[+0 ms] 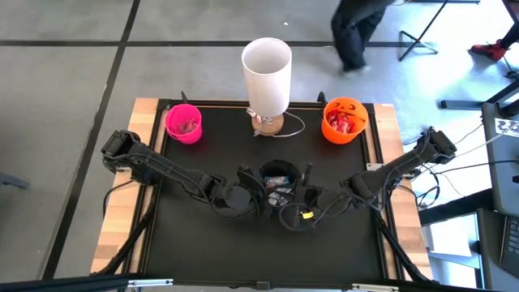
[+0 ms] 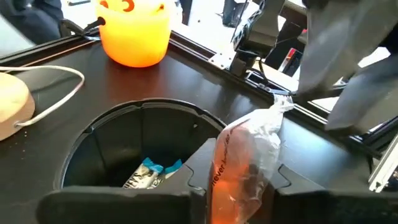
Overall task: Sort candy
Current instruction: Put the orange gummy into the pink basket
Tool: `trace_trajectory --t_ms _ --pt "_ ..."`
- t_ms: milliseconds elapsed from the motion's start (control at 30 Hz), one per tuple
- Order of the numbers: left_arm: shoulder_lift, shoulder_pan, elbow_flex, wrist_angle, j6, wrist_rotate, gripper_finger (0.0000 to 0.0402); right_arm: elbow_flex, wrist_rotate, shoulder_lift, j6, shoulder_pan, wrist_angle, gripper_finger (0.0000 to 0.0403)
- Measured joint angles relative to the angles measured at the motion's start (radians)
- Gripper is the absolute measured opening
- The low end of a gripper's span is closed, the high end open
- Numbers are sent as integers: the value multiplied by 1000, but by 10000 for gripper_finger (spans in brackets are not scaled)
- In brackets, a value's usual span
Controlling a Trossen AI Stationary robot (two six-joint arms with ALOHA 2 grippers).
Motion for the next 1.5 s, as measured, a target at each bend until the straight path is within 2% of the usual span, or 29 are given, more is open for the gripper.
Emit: trace_trajectory --t_ms 167,267,400,533,733,933,1200,1300,1400,1500 --pt "-14 3 0 -41 21 0 38 118 52 0 32 55 -198 125" --pt "-41 16 0 -122 15 -2 33 188 113 0 73 114 -327 147" --pt "-109 51 0 -263 1 -18 32 264 211 -1 119 194 -477 147" --pt "-200 115 0 -458 -2 -55 32 286 243 -8 245 252 -608 138" --pt "-353 284 0 -813 -70 -84 32 230 264 -44 451 298 -733 134" --pt "-464 483 0 -1057 -74 -141 32 138 298 -94 581 323 -757 134" --pt "-537 832 -109 -1062 99 -30 32 87 298 -108 659 321 -766 134" --pt "-541 948 -168 -1024 167 81 32 87 300 -108 663 321 -764 134" --pt "-541 1020 -213 -979 251 189 46 87 300 -109 663 321 -764 134" --pt "-539 1052 -235 -940 274 218 83 87 316 -111 664 320 -761 134"
